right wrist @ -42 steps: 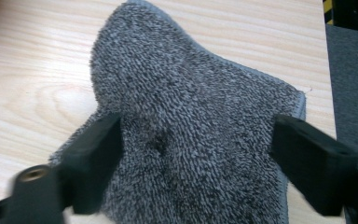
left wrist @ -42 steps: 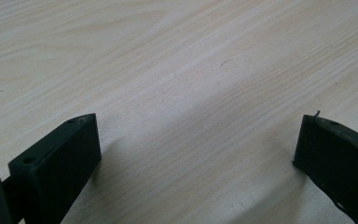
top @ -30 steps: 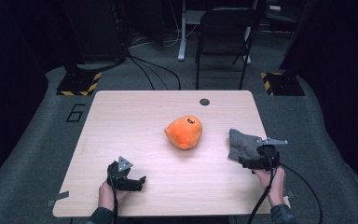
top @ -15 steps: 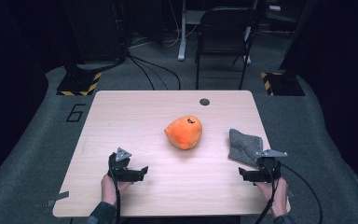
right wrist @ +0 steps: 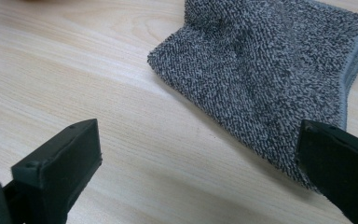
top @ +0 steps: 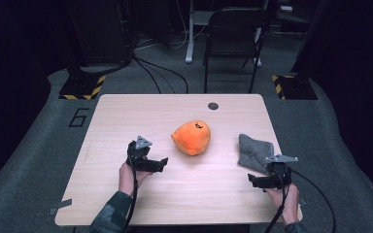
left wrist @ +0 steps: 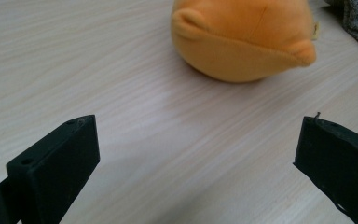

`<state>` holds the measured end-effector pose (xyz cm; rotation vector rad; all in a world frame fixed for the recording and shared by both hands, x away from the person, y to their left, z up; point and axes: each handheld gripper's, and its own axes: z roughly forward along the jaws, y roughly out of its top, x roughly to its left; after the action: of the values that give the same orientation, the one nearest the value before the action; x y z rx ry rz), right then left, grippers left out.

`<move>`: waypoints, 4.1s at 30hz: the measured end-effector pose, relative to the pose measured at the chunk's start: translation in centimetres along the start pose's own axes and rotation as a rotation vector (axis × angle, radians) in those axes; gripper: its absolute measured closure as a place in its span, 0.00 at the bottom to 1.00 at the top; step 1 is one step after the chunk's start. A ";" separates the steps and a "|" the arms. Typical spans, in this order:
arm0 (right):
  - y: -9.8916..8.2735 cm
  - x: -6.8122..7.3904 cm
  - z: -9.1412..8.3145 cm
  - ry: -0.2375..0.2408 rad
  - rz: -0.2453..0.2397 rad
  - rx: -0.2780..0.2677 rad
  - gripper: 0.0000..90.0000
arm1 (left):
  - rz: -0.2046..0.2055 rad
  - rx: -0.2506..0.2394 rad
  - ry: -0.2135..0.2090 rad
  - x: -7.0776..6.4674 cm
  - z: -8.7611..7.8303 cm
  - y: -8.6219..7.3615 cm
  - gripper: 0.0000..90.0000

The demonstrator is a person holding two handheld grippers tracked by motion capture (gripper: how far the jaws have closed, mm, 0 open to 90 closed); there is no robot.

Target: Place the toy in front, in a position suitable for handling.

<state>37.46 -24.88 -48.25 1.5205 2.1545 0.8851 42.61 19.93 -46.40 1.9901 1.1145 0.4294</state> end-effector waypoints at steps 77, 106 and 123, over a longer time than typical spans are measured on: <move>-0.3 -0.4 0.2 0.000 0.000 0.022 0.02 | 0.280 -0.069 -0.153 -3.2 4.8 7.8 0.80; -0.4 -0.4 0.3 0.003 -0.007 0.029 0.03 | 0.608 0.031 -0.481 -5.9 3.1 7.7 0.78; -0.5 -0.5 0.2 0.008 -0.007 0.029 0.03 | 0.519 0.056 -0.568 -4.0 5.6 5.6 0.52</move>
<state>37.46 -25.40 -48.77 1.5251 2.1854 0.8627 46.96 12.31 -45.19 2.2433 0.2580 0.0707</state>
